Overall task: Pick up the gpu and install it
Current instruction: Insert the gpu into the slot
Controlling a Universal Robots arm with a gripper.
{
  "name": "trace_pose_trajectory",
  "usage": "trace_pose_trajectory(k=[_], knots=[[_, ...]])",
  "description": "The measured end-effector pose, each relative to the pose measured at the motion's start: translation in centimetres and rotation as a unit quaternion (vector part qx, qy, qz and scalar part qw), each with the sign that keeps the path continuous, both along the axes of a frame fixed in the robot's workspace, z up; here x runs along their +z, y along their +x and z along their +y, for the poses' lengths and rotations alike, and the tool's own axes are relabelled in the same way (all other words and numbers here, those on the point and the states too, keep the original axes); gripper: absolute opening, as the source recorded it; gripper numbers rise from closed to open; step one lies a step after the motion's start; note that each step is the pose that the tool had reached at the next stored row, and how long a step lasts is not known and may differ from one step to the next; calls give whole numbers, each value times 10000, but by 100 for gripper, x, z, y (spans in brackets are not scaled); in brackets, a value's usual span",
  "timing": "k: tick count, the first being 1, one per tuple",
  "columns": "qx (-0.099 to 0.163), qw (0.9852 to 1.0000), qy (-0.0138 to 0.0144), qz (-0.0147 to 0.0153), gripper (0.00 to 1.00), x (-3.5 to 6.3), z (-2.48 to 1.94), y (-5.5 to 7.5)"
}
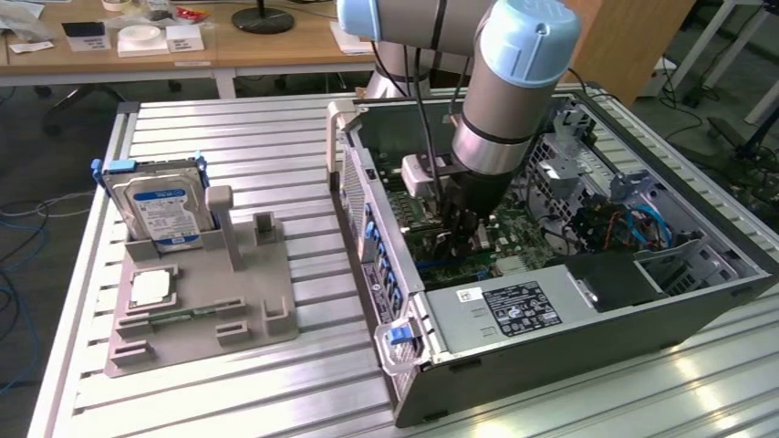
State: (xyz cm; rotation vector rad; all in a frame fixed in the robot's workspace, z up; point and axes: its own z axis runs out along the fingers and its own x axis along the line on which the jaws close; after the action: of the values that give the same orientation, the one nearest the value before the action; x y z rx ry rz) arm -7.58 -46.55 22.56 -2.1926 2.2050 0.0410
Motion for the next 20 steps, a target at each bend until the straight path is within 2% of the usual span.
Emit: trace_pose_trajectory(k=[20], knots=[[0, 10000, 0, 1, 28, -48, 0, -2]])
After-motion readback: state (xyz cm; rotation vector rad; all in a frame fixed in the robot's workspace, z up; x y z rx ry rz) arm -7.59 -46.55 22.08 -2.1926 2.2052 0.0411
